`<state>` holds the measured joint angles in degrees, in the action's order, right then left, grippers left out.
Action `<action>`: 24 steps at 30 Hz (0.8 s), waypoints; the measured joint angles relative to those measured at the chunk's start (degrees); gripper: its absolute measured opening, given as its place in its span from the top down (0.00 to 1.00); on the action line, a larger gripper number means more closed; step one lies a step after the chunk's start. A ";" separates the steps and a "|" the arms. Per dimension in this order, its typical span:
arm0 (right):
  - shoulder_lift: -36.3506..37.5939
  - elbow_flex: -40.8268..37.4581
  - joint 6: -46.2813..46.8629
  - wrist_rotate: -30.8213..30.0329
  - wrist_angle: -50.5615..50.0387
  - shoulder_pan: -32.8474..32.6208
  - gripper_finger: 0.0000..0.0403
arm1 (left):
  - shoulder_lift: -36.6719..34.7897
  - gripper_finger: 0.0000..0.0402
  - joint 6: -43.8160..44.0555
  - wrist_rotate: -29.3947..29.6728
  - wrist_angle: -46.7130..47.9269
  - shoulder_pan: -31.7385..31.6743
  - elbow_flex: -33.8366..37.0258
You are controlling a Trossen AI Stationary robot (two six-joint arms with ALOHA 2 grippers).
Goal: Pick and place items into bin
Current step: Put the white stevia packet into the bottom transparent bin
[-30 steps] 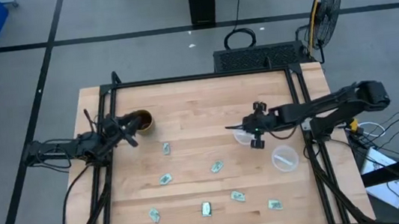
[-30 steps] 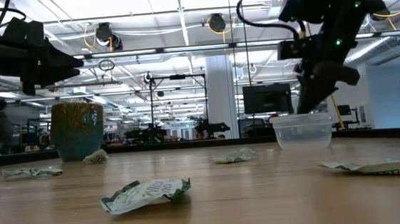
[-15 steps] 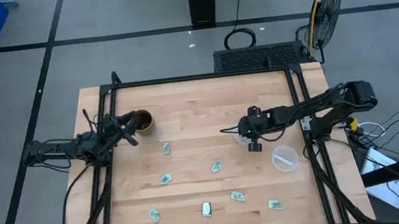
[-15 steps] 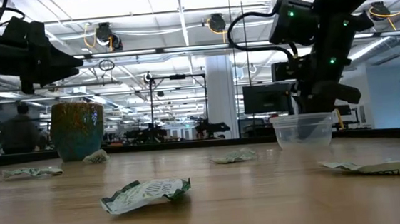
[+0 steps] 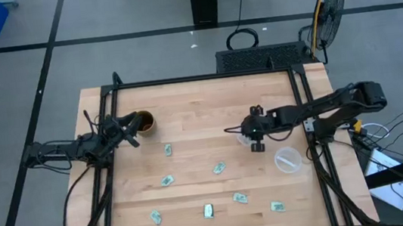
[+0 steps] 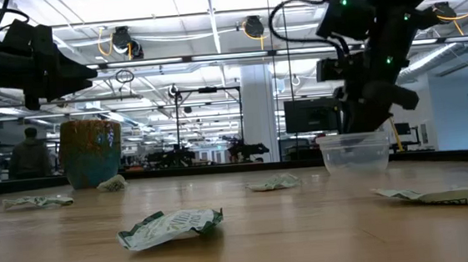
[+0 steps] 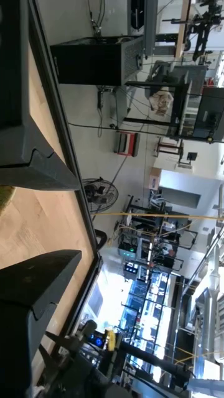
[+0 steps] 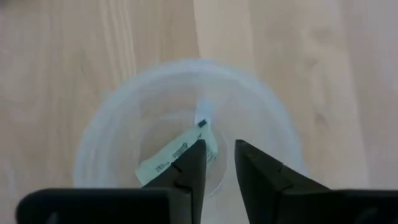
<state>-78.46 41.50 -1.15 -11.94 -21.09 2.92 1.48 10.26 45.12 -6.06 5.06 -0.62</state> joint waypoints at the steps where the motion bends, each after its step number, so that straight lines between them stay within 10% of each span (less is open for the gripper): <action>1: 1.18 0.00 0.19 0.00 -0.16 -0.08 0.79 | 0.01 0.58 0.00 0.00 -0.01 0.00 0.00; 13: 11.32 2.62 -0.11 0.10 13.37 -10.85 0.81 | 0.01 0.58 0.79 0.00 -0.14 0.00 0.00; 24: -7.71 7.19 0.69 6.76 23.61 -15.42 0.70 | 0.00 0.58 1.08 0.00 -1.63 0.00 0.00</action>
<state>-86.17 48.68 -0.46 -5.18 2.52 -12.50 1.48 11.34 45.12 -7.68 5.06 -0.62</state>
